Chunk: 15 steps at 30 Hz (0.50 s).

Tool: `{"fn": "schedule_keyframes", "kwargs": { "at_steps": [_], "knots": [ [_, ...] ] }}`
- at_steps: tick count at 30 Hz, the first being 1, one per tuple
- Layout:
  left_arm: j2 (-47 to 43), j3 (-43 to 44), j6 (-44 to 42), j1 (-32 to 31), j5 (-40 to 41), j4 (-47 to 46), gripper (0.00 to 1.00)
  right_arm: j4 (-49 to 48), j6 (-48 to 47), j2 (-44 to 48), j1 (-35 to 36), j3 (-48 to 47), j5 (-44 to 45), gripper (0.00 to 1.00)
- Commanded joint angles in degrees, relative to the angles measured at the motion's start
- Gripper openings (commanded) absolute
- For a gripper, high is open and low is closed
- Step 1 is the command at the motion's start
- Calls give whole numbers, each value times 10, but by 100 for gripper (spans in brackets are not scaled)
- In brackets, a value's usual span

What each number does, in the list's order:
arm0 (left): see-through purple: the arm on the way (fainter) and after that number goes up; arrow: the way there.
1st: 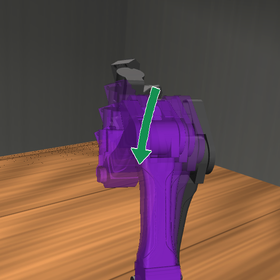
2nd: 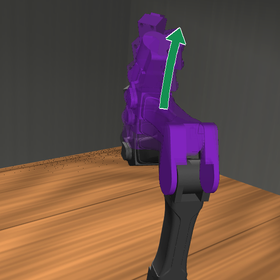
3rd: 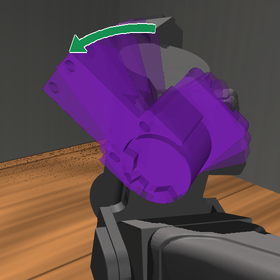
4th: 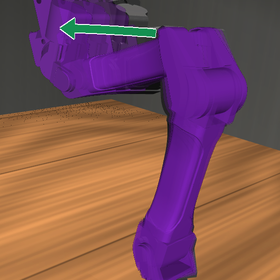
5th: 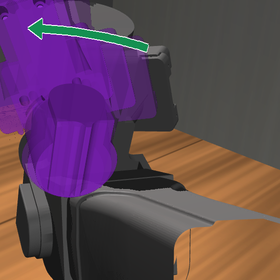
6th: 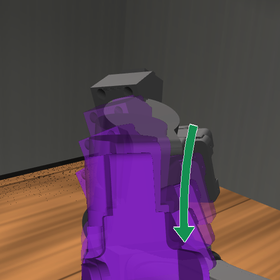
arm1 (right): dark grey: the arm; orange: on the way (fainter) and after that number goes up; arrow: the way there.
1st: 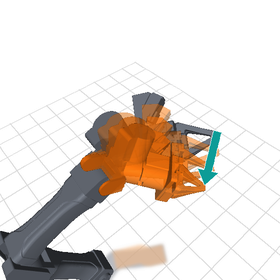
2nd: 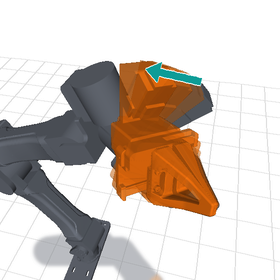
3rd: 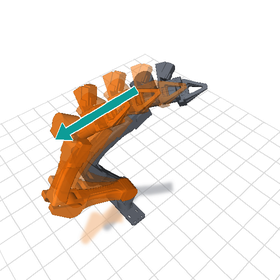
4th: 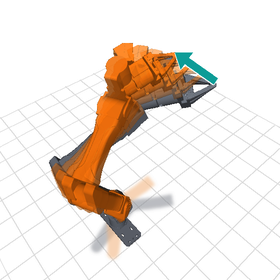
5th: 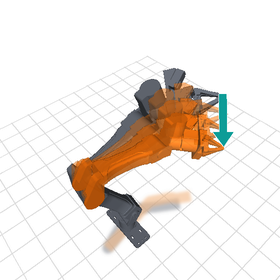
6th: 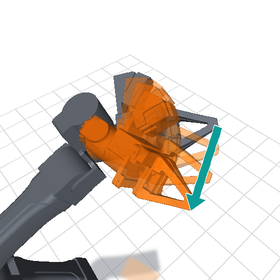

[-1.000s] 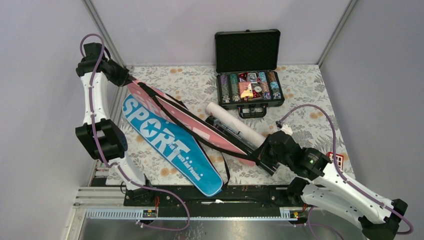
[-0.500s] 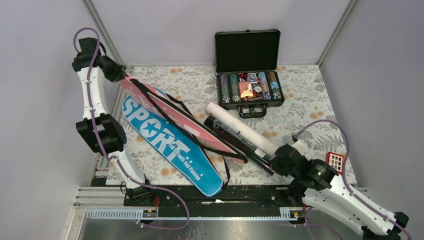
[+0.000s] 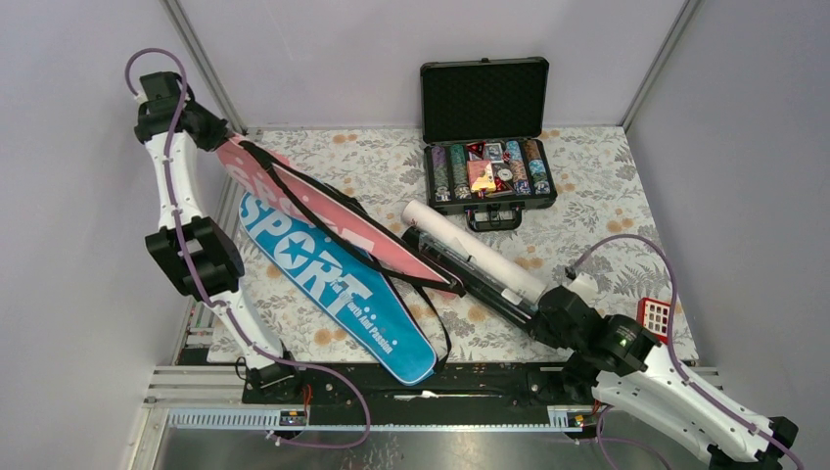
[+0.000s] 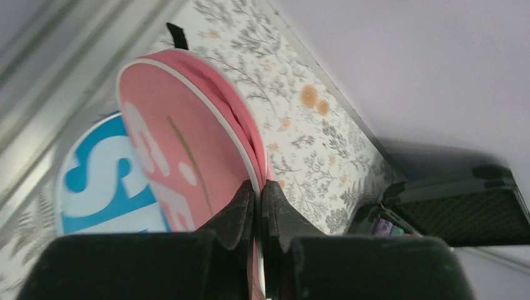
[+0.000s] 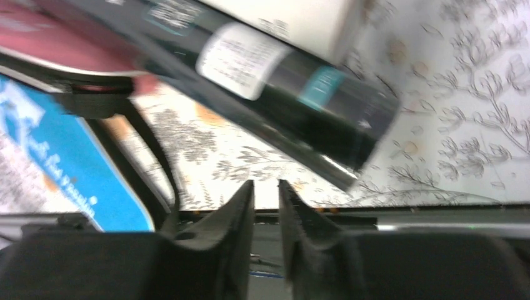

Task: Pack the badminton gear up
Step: Zip the racket bag at the center of the board.

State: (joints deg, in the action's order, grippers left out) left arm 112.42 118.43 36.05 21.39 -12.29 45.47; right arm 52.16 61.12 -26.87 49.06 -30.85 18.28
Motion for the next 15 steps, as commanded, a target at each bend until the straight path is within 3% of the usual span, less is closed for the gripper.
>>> {"fn": "schedule_keyframes", "kwargs": {
  "at_steps": [1, 3, 6, 10, 12, 14, 15],
  "knots": [
    [-35, -83, 4, -26, -100, -161, 4, -84, -103, -25, -3, -73, -4, 41],
    [-28, -101, 11, -35, -105, -199, 11, -106, -135, -38, -3, -87, -19, 48],
    [0, -68, -22, -56, -47, -168, 34, -115, -161, -61, -3, -108, -19, 57],
    [29, -40, -30, -67, -48, -170, 69, -121, -196, -97, -3, -129, -17, 71],
    [25, -31, -44, -75, -28, -154, 81, -128, -212, -116, -3, -135, -14, 73],
    [17, -13, -99, -92, 54, -108, 98, -136, -214, -136, -3, -139, -16, 74],
    [14, 2, -136, -110, 125, -74, 99, -142, -212, -145, -3, -139, -23, 74]
  ]
}}
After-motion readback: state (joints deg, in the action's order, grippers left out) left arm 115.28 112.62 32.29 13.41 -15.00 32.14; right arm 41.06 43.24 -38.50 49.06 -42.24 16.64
